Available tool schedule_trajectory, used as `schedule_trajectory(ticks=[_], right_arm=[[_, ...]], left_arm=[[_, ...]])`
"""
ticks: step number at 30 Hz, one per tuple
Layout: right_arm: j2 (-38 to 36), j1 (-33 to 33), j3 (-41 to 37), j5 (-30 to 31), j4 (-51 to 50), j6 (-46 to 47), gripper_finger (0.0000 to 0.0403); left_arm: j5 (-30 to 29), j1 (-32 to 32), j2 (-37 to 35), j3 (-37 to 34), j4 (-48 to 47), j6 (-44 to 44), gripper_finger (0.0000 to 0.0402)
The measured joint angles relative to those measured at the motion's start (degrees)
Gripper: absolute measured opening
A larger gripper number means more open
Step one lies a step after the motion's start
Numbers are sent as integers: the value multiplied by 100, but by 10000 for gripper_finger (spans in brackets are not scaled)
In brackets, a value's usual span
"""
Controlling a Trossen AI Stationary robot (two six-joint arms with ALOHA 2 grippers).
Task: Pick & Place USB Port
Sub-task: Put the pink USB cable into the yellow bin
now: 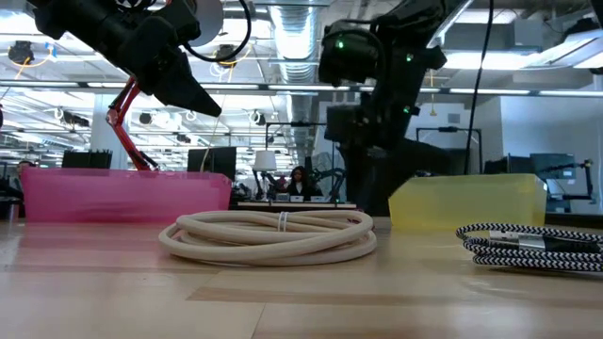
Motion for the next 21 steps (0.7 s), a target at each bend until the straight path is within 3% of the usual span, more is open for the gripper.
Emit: schedule_trajectory(ticks=[12, 16, 21], right_arm=[[375, 79, 126, -78, -3, -236, 205], [349, 81, 111, -106, -28, -234, 154], [355, 76, 109, -95, 97, -234, 60]], left_arm=[[0, -2, 0, 0, 0, 0, 43], [0, -2, 0, 0, 0, 0, 43], [0, -2, 0, 0, -2, 1, 43]])
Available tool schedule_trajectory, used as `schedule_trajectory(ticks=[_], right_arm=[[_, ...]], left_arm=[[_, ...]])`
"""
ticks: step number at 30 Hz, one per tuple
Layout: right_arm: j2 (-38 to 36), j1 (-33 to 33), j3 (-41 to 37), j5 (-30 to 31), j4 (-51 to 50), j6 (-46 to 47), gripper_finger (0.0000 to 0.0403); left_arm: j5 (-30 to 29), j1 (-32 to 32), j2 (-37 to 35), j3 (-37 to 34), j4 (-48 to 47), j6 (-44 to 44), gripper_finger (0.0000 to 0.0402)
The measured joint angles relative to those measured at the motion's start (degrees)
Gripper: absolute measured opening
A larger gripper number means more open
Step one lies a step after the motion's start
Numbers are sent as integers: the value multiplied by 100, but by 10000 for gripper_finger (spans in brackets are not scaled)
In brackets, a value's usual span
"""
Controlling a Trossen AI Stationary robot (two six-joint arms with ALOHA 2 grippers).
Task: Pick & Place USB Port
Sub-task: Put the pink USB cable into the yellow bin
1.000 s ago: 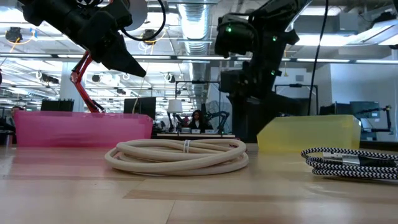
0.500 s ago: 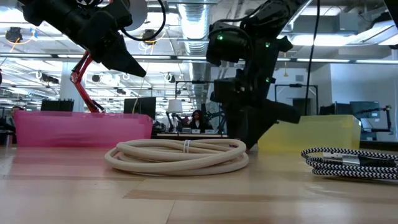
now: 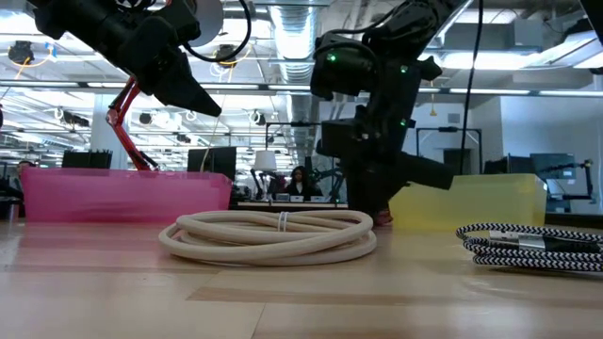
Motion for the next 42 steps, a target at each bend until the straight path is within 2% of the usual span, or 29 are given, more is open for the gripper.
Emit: schedule_trajectory(ticks=[2, 4, 11, 19, 25, 34, 42], right_arm=[[-2, -4, 3, 19, 17, 0, 26], [-4, -4, 4, 42, 36, 0, 12], [-2, 23, 159, 20, 79, 199, 6], [-6, 35, 693, 25, 44, 410, 3], [-352, 35, 835, 69, 85, 798, 1], [-1330, 24, 833, 1301, -578, 1749, 1], [-2123, 27, 640, 2008, -1201, 2157, 0]], left_arm=[[0, 1, 0, 0, 2, 0, 43], [0, 0, 0, 0, 1, -1, 43], [0, 0, 0, 0, 2, -1, 43], [0, 0, 0, 0, 0, -1, 43], [0, 0, 0, 0, 1, -1, 43], [0, 0, 0, 0, 0, -1, 43], [0, 0, 0, 0, -2, -1, 43]])
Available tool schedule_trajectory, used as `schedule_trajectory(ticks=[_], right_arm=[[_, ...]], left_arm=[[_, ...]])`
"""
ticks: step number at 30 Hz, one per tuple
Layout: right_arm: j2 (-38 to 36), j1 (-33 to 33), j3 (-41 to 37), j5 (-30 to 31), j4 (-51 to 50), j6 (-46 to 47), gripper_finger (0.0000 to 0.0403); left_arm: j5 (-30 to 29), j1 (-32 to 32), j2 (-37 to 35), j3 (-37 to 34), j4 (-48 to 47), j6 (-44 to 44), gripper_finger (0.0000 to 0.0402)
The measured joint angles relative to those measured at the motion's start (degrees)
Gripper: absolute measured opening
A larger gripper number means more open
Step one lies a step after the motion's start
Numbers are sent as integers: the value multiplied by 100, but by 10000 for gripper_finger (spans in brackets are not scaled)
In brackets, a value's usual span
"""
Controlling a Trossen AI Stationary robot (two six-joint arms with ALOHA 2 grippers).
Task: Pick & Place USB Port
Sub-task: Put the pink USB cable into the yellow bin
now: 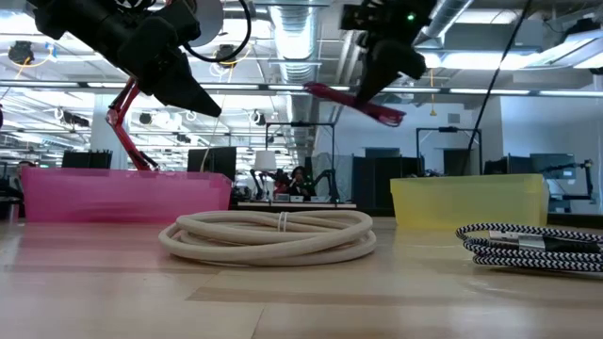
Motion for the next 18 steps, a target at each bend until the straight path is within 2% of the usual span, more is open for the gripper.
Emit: schedule_trajectory(ticks=[18], right_arm=[[-1779, -385, -2846, 244, -66, 1102, 0]], left_arm=[[0, 0, 0, 0, -13, 0, 43]])
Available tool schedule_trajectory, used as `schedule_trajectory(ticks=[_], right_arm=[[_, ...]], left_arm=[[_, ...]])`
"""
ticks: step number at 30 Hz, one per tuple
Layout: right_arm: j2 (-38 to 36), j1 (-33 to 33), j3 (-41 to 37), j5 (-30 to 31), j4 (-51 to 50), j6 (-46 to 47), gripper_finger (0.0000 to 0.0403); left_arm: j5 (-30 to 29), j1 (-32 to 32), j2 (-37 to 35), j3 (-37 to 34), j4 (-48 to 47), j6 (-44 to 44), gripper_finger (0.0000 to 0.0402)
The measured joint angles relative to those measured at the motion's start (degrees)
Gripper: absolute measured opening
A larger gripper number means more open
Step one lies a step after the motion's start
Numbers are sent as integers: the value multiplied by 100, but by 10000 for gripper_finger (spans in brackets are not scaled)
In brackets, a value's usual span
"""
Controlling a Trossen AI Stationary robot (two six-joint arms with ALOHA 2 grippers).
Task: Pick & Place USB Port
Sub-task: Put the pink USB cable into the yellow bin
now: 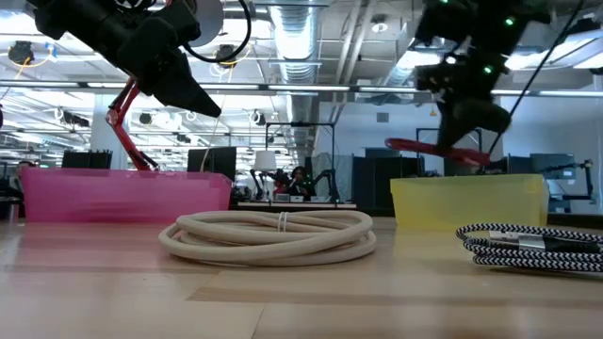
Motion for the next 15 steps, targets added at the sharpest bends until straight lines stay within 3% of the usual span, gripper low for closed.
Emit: schedule_trajectory(ticks=[8, 15], right_arm=[[-258, 9, -656, -203, 59, 483, 0], [-99, 52, -671, -471, 136, 471, 0]], left_arm=[[0, 0, 0, 0, 2, 0, 43], [0, 0, 0, 0, 7, 0, 43]])
